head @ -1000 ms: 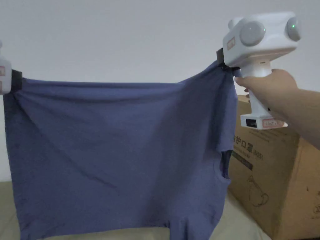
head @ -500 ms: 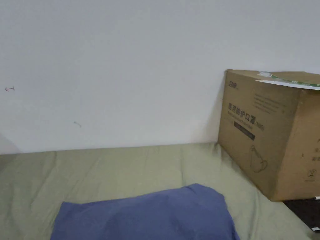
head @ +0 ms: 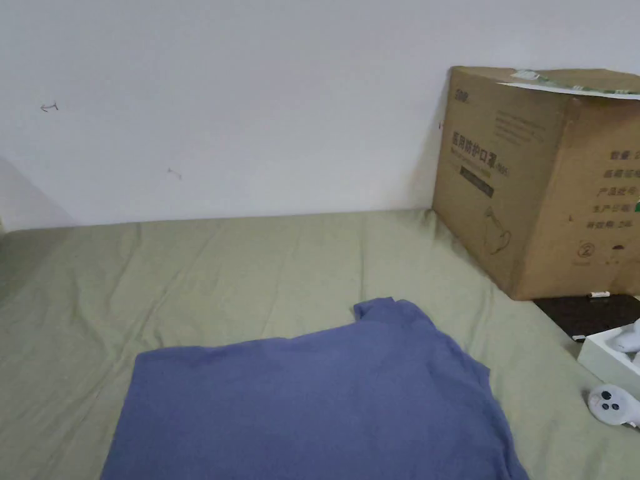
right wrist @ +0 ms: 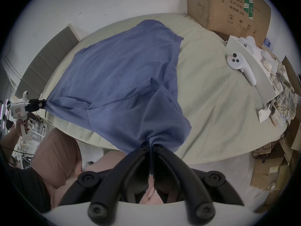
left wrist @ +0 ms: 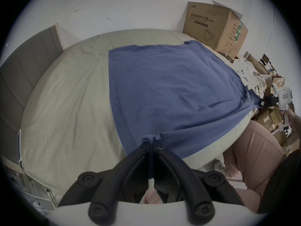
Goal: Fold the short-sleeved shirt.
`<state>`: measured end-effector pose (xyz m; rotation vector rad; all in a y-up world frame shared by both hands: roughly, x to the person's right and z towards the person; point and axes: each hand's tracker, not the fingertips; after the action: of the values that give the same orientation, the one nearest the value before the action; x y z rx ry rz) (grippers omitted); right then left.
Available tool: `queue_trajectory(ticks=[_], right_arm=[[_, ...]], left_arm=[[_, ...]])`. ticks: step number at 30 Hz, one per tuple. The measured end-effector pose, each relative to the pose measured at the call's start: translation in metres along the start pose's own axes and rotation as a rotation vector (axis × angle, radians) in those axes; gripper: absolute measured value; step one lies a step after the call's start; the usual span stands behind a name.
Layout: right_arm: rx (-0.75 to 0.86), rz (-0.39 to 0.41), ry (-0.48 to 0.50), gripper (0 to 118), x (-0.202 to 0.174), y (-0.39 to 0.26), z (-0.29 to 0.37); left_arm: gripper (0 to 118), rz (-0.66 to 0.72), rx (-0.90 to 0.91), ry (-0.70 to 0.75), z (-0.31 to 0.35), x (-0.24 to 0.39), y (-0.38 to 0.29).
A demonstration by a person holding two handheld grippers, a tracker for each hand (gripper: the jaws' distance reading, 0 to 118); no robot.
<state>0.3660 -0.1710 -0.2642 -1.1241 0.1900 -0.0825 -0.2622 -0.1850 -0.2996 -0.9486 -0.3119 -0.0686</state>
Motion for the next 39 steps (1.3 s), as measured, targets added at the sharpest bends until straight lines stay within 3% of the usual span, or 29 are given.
queue_trajectory(ticks=[4,6,7,8,9,10,11,14,16,18,20,21,22,23,24,25,26,28,31,34,36,38,39], right_arm=[[-0.009,0.001,-0.030,8,-0.004,0.004,-0.021],[-0.066,-0.064,-0.072,22,-0.003,0.009,-0.029],[-0.089,-0.090,-0.089,68,-0.003,0.011,-0.029],[-0.095,-0.111,-0.099,93,-0.004,0.012,-0.026],[-0.069,-0.119,-0.097,98,-0.006,0.014,-0.018],[-0.045,-0.122,-0.095,98,-0.009,0.018,-0.009],[0.002,-0.123,-0.085,98,-0.012,0.022,0.002],[0.130,-0.076,-0.060,98,-0.038,0.039,0.046],[0.300,-0.034,-0.009,98,-0.060,0.047,0.082],[0.585,-0.025,0.030,98,-0.084,0.046,0.117],[0.871,-0.040,0.047,97,-0.108,0.034,0.139],[0.983,-0.035,0.052,95,-0.120,0.028,0.143],[1.049,-0.015,0.062,82,-0.129,0.024,0.143],[1.093,-0.006,0.026,54,-0.145,0.023,0.143],[1.114,0.003,-0.053,9,-0.159,0.024,0.142],[1.112,0.013,-0.138,0,-0.170,0.028,0.139],[1.107,0.015,-0.225,0,-0.177,0.028,0.137],[1.087,0.053,0.020,0,-0.179,0.041,0.135],[1.093,0.019,-0.063,0,-0.183,0.042,0.136],[1.096,-0.003,-0.042,0,-0.181,0.041,0.140],[1.053,-0.017,-0.027,0,-0.175,0.043,0.138],[0.994,-0.008,-0.014,0,-0.171,0.043,0.137],[0.964,-0.004,-0.007,0,-0.166,0.042,0.133]], left_arm=[[13,0.008,0.001,-0.019,0.002,-0.003,-0.013],[26,0.027,0.005,-0.025,0.004,-0.008,-0.013],[73,0.055,-0.019,-0.041,0.006,-0.010,-0.014],[107,0.073,-0.038,-0.059,0.010,-0.010,-0.017],[118,0.071,-0.027,-0.079,0.024,-0.011,-0.018],[112,0.084,0.017,-0.112,0.025,-0.013,-0.010],[112,0.075,0.002,-0.084,0.030,-0.013,-0.003],[112,0.102,0.176,-0.032,0.073,0.001,0.021],[112,0.173,0.301,-0.061,0.103,0.015,0.038],[111,0.217,0.488,-0.061,0.135,0.037,0.047],[95,0.193,0.741,0.034,0.160,0.066,0.045],[79,0.175,0.848,0.096,0.169,0.083,0.044],[42,0.154,0.912,0.137,0.171,0.095,0.041],[12,0.132,0.977,0.185,0.171,0.108,0.040],[0,0.109,1.013,0.237,0.171,0.121,0.041],[0,0.090,1.030,0.312,0.171,0.129,0.042],[0,0.084,1.040,0.299,0.164,0.129,0.044],[0,0.076,1.025,0.220,0.163,0.130,0.051],[0,0.027,1.018,0.276,0.166,0.134,0.054],[0,0.020,0.968,0.238,0.169,0.128,0.060],[0,-0.036,0.760,0.102,0.169,0.109,0.078],[0,-0.017,0.340,-0.010,0.152,0.086,0.096],[0,0.054,0.121,-0.052,0.137,0.071,0.095]])
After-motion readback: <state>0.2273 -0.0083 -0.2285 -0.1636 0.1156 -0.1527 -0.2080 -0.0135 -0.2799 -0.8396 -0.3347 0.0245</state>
